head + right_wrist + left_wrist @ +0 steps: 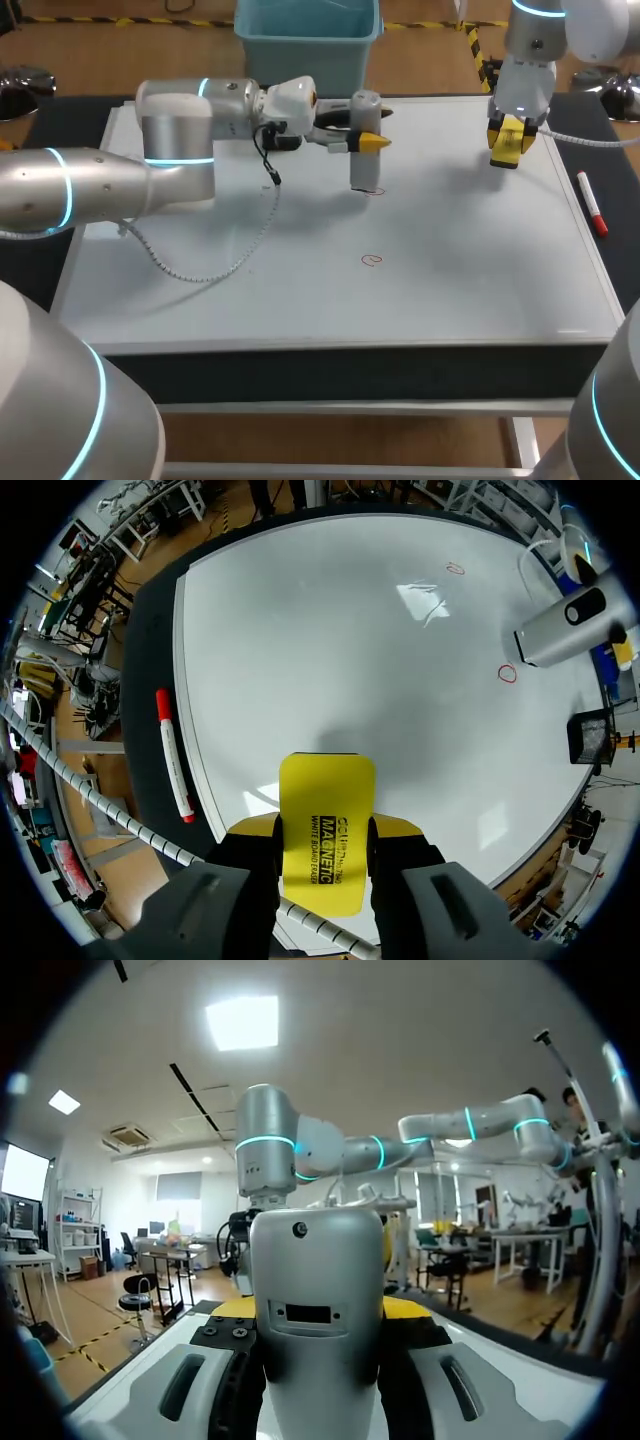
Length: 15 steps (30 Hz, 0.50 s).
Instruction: Pick up the inspection probe, press it on each red-marked spot on the whiteboard one by one, put down the probe, pick up the eraser, and wipe off all the red marks.
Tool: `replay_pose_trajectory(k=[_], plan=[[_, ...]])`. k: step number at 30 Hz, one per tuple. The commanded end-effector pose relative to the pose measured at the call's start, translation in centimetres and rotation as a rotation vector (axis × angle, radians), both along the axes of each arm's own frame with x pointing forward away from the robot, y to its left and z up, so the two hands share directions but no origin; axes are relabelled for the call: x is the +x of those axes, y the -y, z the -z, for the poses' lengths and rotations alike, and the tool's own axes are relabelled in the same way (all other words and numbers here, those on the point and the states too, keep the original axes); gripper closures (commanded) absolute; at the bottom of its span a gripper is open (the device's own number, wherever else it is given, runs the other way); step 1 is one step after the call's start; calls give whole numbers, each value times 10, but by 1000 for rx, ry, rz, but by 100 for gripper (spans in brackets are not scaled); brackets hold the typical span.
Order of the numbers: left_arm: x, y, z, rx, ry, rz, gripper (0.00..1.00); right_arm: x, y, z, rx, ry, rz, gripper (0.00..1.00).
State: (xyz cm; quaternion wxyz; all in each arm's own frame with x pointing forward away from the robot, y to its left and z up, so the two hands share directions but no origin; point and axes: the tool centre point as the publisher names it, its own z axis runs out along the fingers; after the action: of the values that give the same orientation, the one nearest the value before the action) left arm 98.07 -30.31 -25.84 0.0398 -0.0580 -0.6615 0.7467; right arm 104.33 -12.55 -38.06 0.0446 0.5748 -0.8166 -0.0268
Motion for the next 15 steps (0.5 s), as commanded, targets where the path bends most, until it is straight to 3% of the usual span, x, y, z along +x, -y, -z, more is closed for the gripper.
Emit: replay_pose_trajectory(k=[1,15], plan=[[6,6,7,-11,-3,1,100,1,0,0,-3,-1,-2,100],[12,16,14,1,-2,-18,100,1,0,0,-3,-1,-2,100]])
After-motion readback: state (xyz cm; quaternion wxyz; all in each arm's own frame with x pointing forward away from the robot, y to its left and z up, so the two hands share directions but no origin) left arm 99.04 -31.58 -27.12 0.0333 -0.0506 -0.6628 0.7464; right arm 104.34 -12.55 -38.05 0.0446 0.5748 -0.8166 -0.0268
